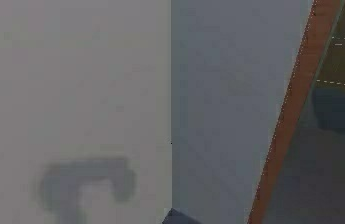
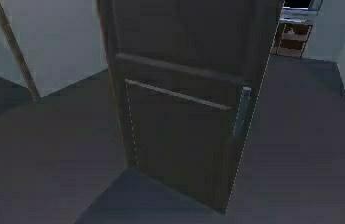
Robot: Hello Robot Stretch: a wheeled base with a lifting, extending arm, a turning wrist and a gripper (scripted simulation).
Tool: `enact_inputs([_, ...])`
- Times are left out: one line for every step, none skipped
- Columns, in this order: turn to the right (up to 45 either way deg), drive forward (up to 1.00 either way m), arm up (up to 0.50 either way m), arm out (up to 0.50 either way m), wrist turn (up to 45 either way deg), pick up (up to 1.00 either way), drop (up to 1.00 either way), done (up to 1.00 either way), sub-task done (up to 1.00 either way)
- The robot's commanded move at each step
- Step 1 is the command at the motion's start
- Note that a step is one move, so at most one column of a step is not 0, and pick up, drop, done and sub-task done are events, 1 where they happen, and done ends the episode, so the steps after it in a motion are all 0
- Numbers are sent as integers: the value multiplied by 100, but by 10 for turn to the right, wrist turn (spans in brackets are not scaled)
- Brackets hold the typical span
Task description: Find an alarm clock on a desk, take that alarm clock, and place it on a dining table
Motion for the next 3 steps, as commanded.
enact_inputs([450, 0, 0, 0, 0, 0, 0, 0, 0])
enact_inputs([150, 0, 0, 0, 0, 0, 0, 0, 0])
enact_inputs([0, 85, 0, 0, 0, 0, 0, 0, 0])
